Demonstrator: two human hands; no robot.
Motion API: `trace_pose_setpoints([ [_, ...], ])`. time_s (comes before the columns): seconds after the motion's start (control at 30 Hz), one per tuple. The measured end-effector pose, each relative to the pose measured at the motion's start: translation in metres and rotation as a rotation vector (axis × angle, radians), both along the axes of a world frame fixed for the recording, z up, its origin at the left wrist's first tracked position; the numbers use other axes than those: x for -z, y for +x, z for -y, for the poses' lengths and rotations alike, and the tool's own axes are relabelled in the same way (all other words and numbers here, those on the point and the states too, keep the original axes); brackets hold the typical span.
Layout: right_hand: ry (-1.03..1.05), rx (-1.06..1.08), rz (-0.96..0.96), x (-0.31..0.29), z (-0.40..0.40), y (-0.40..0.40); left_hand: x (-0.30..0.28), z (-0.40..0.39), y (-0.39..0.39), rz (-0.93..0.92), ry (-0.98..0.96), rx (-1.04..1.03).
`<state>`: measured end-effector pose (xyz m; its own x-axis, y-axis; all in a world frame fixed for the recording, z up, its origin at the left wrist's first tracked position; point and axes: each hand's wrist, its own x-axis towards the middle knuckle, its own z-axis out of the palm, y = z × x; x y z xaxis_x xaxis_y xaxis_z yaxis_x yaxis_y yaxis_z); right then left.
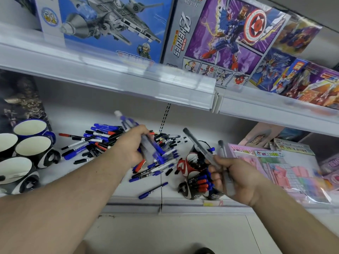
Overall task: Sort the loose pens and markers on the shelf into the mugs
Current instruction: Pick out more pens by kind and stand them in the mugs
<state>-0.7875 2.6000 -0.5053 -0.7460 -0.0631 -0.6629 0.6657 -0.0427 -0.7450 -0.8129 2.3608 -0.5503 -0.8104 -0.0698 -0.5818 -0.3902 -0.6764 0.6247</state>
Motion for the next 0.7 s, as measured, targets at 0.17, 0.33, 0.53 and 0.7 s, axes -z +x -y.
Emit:
trace_pose_setpoints([
  [0.17, 0.07, -0.196, -0.116, 0.015, 0.027, 0.01, 0.004, -0.033, 0.016, -0.033, -0.085, 0.341],
  [0.33, 0.192, -0.452, -0.187, 0.017, 0.041, 0.023, 0.001, -0.044, 0.018, -0.08, -0.069, 0.355],
  [0.53, 0.159, -0.392, -0.187, 0.014, 0.038, 0.023, -0.001, -0.044, 0.018, -0.131, -0.085, 0.442],
  [0.7, -0.033, -0.257, -0.141, 0.009, 0.039, 0.017, 0.002, -0.056, 0.024, -0.166, -0.133, 0.485],
])
